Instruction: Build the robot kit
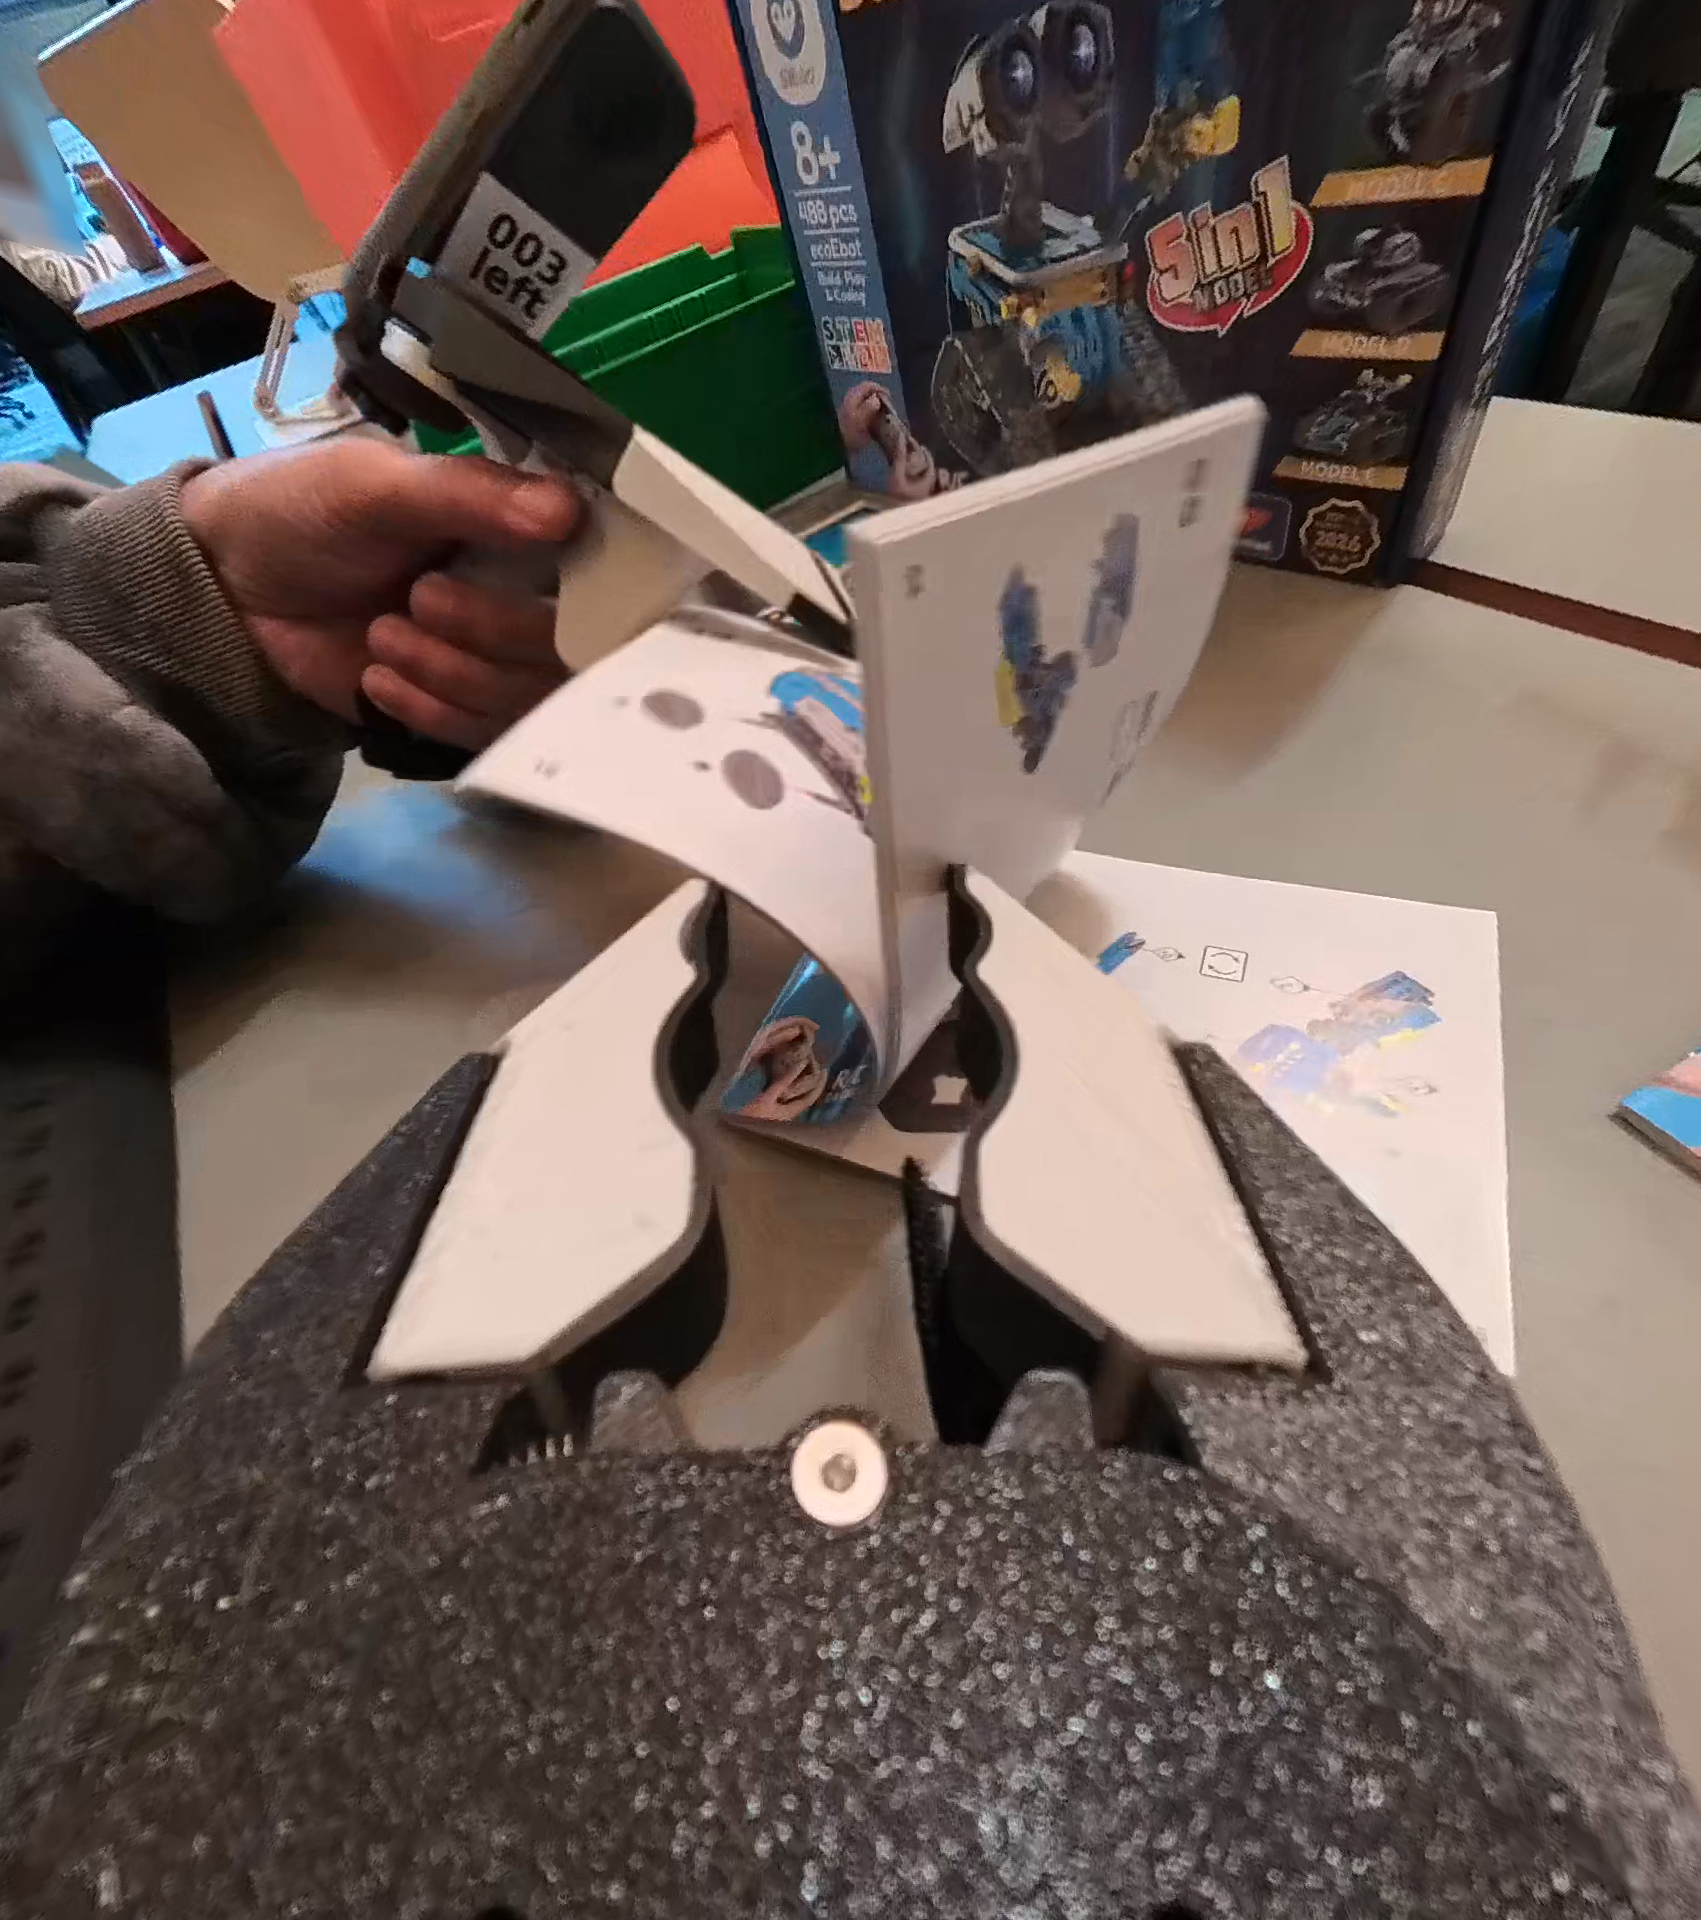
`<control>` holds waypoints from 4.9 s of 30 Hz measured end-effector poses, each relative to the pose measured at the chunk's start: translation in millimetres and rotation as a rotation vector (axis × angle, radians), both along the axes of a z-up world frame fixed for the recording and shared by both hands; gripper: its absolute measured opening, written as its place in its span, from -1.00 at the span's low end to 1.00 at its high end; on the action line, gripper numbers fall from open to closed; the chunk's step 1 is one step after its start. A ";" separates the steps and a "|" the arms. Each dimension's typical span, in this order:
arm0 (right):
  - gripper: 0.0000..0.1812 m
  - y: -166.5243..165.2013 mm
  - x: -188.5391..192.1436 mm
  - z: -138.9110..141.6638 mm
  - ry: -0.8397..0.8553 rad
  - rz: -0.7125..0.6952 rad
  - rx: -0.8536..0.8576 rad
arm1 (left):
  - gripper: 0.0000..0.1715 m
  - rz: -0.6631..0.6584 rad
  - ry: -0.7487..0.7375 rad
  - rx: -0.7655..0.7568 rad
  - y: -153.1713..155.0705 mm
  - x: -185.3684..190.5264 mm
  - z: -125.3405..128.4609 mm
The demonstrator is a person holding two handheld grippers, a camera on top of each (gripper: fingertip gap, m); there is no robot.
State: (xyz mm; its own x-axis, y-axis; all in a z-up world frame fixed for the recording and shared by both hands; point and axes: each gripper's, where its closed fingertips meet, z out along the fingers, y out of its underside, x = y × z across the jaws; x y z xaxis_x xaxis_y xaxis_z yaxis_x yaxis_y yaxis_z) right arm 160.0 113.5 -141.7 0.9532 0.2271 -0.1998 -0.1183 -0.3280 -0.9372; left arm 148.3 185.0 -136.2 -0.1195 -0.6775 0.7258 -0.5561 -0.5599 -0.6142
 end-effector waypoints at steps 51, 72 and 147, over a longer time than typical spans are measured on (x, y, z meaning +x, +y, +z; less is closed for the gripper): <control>-0.58 -3.9 -66.3 -31.8 -0.471 0.145 -0.034 | -0.99 0.207 -0.070 -0.123 -22.4 -95.2 0.7; -0.15 -15.0 106.6 -85.9 -0.024 -0.468 -0.451 | -0.88 0.230 0.344 0.191 4.9 -189.9 -75.7; -0.98 26.4 -252.2 24.8 -0.725 0.301 0.100 | -0.36 0.183 -0.145 -0.359 -14.6 -209.9 30.5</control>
State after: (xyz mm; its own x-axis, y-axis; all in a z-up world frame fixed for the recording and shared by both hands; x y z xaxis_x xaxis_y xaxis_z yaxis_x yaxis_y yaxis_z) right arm -92.2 139.9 -116.9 0.7325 0.4802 0.4826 0.6136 -0.1585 -0.7736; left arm -61.6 170.4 -105.8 -0.1390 -0.4039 0.9042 -0.3499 -0.8341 -0.4264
